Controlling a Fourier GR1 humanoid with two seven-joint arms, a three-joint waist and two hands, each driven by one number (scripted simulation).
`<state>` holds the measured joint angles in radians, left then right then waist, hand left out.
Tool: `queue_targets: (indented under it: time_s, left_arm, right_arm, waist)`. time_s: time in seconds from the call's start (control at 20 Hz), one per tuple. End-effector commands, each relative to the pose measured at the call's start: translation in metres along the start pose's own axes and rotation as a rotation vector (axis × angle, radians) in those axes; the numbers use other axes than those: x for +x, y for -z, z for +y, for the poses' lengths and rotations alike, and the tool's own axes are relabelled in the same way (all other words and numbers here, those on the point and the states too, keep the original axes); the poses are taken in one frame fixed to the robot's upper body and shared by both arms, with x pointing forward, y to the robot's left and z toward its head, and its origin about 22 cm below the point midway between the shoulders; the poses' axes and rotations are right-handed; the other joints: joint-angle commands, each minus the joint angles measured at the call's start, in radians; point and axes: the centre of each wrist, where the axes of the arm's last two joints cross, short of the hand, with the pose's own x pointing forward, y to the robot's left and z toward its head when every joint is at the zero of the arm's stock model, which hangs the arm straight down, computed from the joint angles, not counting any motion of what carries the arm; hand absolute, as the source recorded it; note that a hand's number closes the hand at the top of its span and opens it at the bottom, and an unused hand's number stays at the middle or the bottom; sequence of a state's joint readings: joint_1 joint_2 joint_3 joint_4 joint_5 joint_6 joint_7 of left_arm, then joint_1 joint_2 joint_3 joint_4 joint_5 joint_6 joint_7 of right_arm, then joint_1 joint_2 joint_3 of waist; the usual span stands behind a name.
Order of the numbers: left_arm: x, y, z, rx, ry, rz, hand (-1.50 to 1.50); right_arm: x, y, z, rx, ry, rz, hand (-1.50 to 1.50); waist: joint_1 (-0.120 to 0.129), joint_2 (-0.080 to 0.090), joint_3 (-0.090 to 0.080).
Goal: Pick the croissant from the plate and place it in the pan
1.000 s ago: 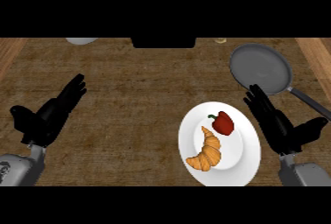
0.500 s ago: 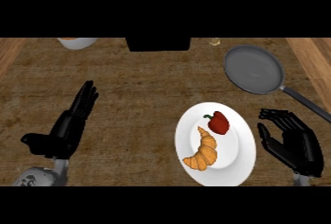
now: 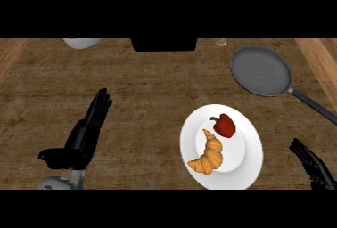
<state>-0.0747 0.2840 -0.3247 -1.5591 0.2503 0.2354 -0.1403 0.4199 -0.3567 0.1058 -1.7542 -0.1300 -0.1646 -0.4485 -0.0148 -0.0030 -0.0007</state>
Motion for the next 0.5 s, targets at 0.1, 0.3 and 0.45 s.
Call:
queue_targets:
  time_s: [0.1, 0.3, 0.45]
  left_arm:
    - [-0.015, -0.001, -0.002, -0.033, -0.011, 0.008, 0.0]
    - [-0.008, -0.009, -0.008, -0.029, -0.003, 0.01, 0.0]
    - [-0.005, 0.0, -0.01, -0.031, -0.008, -0.022, 0.0]
  right_arm:
    - [0.033, 0.031, -0.001, 0.112, -0.179, 0.043, -1.5]
    - [0.047, 0.036, 0.001, 0.25, -0.287, 0.144, -1.5]
    - [0.051, 0.068, 0.028, 0.324, -0.389, 0.194, -1.5]
  waist:
    - [0.017, 0.005, -0.001]
    - [0.02, 0.003, -0.001]
    - [0.038, 0.007, -0.001]
